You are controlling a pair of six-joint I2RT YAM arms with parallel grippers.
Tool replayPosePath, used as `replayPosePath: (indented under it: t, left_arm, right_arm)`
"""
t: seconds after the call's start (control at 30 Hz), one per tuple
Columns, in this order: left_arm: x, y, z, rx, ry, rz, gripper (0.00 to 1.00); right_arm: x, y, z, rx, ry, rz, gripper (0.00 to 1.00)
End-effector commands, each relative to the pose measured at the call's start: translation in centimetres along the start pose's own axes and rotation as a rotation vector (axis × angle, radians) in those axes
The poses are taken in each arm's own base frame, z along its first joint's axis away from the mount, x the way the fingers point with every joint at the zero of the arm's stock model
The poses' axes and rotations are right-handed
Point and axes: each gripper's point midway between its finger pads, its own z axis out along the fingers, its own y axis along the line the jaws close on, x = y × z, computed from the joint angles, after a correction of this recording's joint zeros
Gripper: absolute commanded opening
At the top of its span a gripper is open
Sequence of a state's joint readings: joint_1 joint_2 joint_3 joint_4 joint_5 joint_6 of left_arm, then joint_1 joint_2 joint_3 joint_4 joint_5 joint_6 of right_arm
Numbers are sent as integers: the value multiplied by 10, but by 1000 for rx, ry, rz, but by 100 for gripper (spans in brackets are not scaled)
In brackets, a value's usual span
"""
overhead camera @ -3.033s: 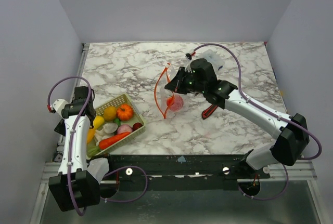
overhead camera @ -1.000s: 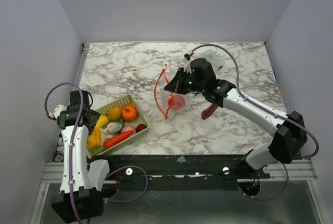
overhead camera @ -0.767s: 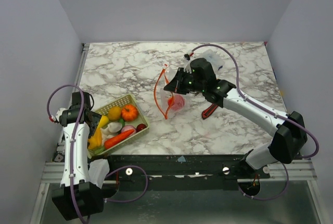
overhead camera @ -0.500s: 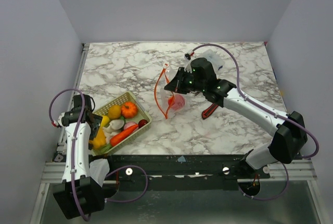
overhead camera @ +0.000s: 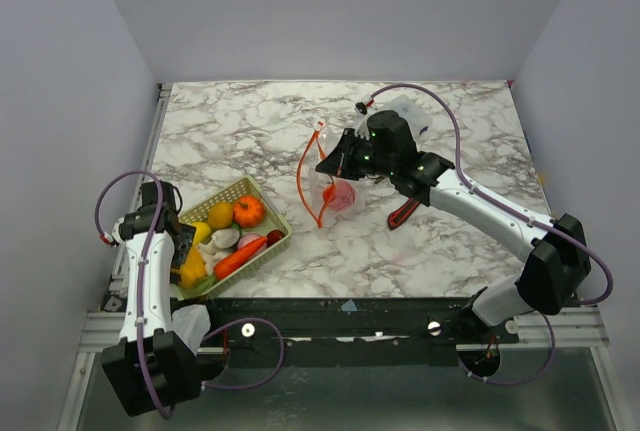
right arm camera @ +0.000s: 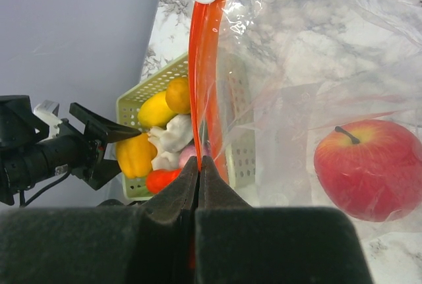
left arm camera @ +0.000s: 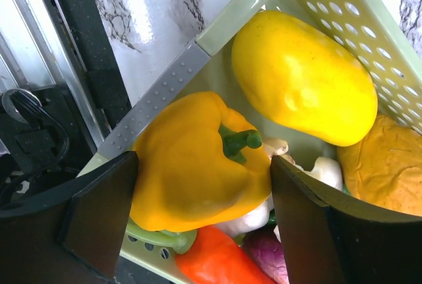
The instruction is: Place the food in the zip-top bag and seal the zipper
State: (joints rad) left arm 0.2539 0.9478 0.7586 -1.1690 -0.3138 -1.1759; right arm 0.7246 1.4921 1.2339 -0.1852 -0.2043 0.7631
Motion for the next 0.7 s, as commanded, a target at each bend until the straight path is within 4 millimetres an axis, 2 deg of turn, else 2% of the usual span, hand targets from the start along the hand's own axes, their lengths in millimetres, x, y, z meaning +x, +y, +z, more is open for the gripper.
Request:
replayPosePath:
  t: [0.0,0.27,0.4,0.47,0.6,0.67]
  left_arm:
    - [-9,-8,-10,65,-34,-32,50]
    - [-26,-18,-43,216,-105,-68,30]
    - [-35,-20,-57,249,-143,-55,24]
    - [-40,-22,-65,267,-161,-44,16]
    - [-47,-44,-86,406,-180,38,9]
    - [-40,-65,-102,546,-153,118,4]
  right_arm:
    - [-2,5,-4,-29,-5,2,0]
    - [-4,6,-4,-31,-5,0,0]
    - [-3,4,-4,-27,-4,-1,0]
    - [-3,5,-3,-29,-4,0,0]
    - [-4,5,-3,-25,-5,-7,0]
    - [-4,3,-2,-20,-1,-10,0]
